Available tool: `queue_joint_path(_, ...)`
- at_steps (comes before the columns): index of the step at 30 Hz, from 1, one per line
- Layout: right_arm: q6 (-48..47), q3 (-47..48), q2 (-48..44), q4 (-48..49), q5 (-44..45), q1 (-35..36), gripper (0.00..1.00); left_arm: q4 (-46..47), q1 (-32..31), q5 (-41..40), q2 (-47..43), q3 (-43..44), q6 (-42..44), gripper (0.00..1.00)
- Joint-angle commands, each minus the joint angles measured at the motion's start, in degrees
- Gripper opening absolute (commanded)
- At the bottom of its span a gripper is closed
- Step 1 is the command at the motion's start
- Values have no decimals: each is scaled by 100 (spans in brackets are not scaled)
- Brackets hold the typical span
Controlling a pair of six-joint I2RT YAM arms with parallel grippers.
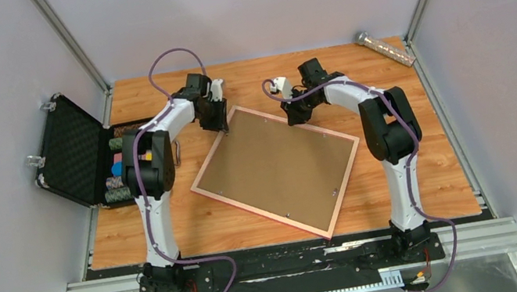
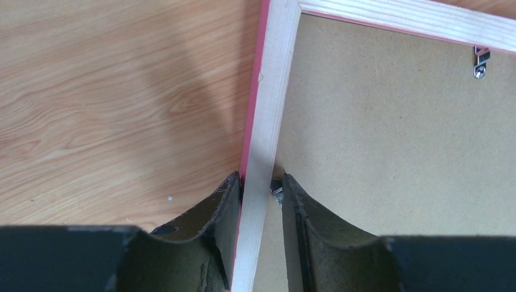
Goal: Put the photo into the frame
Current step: Install the photo frame at the center of the board.
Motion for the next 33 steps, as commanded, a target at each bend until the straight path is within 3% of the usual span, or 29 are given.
queue_joint_path(1,58,-102,-50,105,117,71,0,317,8,-261,18,-98,-316,38)
queue_joint_path(24,382,127,201,148,611,61,0,143,15,-320,-537,-628,93,29)
queue_joint_path(26,406,134,228,154,625,66,0,162,15,-305,-619,-644,131,35)
queue_joint_path(31,451,140,260,160,632,62,0,83,9,-205,-621,-422,72,65)
queue_joint_path(33,453,138,264,156,635,66,0,28,7,-175,-560,-308,29,71)
